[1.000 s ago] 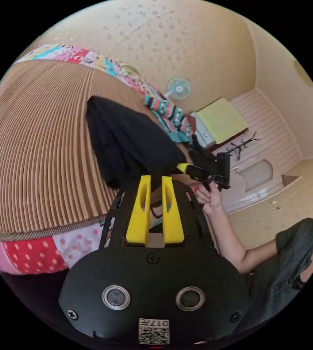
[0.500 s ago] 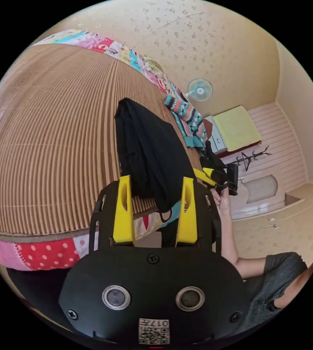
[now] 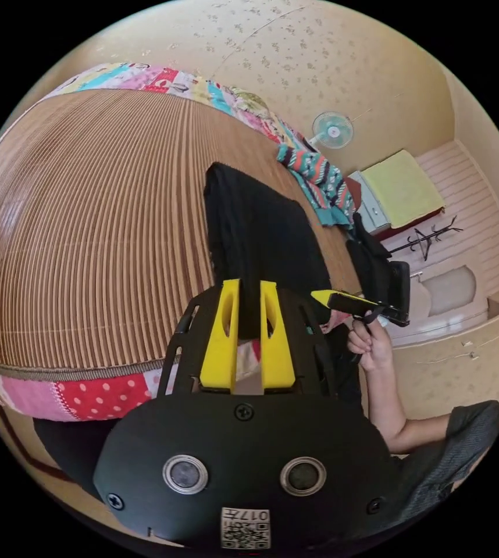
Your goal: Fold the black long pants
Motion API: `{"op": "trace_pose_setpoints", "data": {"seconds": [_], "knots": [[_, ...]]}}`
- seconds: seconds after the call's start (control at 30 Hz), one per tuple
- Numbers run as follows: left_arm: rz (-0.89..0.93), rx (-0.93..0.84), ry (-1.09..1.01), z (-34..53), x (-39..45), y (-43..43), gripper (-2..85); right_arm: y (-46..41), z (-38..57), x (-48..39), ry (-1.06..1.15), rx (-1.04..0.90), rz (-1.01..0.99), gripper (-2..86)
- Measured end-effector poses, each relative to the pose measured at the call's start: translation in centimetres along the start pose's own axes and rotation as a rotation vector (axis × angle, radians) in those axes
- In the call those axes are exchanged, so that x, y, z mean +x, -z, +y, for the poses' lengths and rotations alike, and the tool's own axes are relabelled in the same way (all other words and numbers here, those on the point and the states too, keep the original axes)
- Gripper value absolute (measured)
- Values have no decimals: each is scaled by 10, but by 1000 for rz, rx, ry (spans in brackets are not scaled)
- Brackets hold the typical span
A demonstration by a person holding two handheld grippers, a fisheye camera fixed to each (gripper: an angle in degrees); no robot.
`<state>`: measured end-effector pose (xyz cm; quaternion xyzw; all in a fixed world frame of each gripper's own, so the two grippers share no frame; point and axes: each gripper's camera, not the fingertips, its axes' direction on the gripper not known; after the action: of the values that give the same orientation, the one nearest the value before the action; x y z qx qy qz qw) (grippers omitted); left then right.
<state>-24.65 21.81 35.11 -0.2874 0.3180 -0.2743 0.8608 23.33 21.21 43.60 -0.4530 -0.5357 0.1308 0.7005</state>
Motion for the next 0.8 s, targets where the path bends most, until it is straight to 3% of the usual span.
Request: {"op": "trace_pose_setpoints", "data": {"seconds": [0.07, 0.2, 0.4, 0.8], "knots": [[123, 42, 64, 9, -19, 6, 71, 14, 4, 14, -1, 55, -120, 48], [194, 68, 143, 17, -48, 17, 124, 52, 17, 46, -30, 265, -276, 95], [168, 155, 102, 5, -42, 39, 183, 57, -9, 67, -74, 235, -151, 193], [76, 75, -29, 10, -12, 3, 171, 15, -12, 82, -2, 207, -13, 215]]}}
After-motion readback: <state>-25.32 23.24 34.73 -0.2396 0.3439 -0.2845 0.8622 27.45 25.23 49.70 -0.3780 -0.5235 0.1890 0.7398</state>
